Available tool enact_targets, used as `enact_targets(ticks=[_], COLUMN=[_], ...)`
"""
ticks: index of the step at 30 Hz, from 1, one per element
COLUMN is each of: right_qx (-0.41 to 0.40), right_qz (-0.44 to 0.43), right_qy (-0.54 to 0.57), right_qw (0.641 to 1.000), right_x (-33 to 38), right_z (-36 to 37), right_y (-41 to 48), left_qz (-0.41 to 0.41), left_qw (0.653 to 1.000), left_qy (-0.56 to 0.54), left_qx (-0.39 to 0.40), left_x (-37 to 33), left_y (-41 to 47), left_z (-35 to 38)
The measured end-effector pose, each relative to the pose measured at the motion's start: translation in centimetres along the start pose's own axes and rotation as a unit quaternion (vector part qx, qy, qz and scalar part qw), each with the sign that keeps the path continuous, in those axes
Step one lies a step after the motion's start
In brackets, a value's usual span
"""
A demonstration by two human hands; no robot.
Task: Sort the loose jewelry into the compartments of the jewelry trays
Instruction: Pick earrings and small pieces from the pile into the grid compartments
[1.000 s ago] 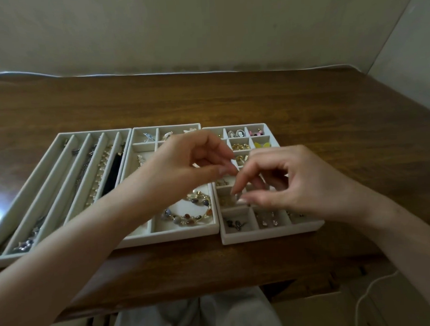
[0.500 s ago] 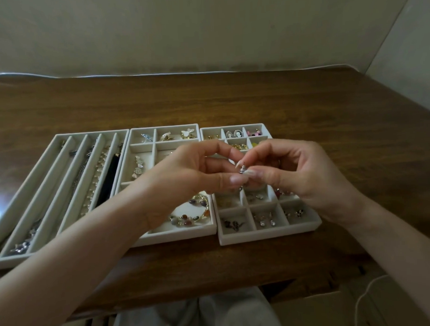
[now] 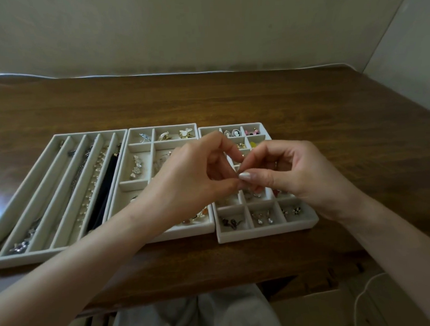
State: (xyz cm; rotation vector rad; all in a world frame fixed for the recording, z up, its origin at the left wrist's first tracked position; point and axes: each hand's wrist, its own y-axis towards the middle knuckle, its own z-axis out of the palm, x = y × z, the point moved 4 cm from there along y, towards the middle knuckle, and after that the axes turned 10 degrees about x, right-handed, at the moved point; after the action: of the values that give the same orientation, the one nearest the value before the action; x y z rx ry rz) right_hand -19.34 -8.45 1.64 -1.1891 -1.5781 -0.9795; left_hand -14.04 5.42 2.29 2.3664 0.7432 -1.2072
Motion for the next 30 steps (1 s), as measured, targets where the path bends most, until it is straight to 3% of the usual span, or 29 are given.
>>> enact_targets(ticks=[4,9,18,30], right_qx=[0.007,0.024,0.021,-0.006], right_qz=[-0.005,-0.017,0.004,0.061], right_qy=[-0.003,-0.013,-0.063,-0.011], right_qw=[1.0,0.999,0.998,0.998], right_x=[0.4,1.0,1.2,0.6], right_z=[-0.2,-0.3,0.3,1.4], right_y=[-0.2,-0.5,-0.6,-0.7], left_qz=[-0.059,-0.109,-0.096,-0.058], left_qw=[0.988,0.934,0.977,0.983], left_qy=[-0.12,-0.297,-0.162,-0.173], left_qx=[0.075,0.163,0.099,0.025], left_x=[0.6,1.1,1.5,1.1], left_y=[-0.1,-0.4,-0.5,-0.9], left_z=[0.1,0.3,0.0,-0.8])
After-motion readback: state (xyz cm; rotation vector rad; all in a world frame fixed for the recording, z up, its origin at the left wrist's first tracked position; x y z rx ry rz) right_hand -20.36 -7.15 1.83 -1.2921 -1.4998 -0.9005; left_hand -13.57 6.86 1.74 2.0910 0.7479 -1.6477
